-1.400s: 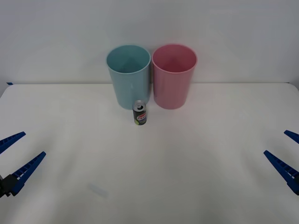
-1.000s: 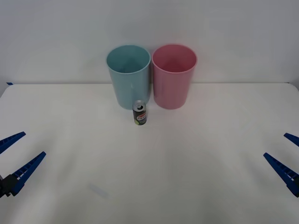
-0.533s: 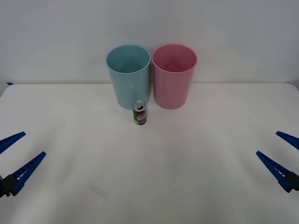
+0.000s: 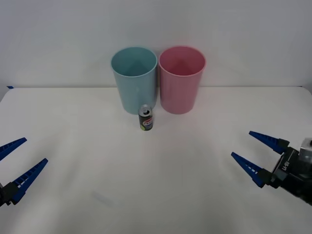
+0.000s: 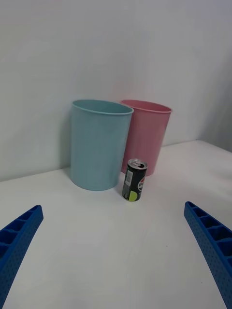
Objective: Grasp the object on the table and drop it into the matching bin: aluminum can to the light blue bin, PET bottle to the pink bin.
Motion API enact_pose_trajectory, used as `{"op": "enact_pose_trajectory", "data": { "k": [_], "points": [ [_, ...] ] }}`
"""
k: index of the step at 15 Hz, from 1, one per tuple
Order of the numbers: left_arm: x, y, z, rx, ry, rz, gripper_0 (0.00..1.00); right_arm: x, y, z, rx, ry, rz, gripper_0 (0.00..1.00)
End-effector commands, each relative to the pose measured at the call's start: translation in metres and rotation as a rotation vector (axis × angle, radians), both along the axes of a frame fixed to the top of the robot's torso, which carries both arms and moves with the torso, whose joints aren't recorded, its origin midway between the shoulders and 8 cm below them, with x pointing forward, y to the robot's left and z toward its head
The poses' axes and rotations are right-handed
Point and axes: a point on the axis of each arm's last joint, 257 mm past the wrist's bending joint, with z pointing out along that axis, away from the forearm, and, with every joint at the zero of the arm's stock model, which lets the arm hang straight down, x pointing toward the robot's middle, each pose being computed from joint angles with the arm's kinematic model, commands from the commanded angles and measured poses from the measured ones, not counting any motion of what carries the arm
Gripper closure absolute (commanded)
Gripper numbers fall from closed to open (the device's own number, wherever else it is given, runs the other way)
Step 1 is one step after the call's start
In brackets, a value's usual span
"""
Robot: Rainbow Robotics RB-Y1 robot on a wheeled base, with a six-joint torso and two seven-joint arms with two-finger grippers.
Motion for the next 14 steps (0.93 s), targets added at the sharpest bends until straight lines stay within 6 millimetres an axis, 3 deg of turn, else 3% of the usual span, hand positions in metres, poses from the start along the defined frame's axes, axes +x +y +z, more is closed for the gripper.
{"op": "enact_pose_trajectory", "data": {
  "k": [1, 8, 14],
  "points": [
    [0.0, 0.0, 0.0, 0.0, 0.0, 0.0, 0.0, 0.017, 0.023, -0.009, 0.0, 0.009, 0.037, 0.0],
    [0.0, 0.0, 0.0, 0.0, 0.0, 0.0, 0.0, 0.062, 0.07, -0.02, -0.033, 0.0, 0.047, 0.0],
    [0.0, 0.0, 0.0, 0.0, 0.0, 0.0, 0.0, 0.101, 0.13, -0.034, -0.027, 0.006, 0.022, 0.0]
  ]
}}
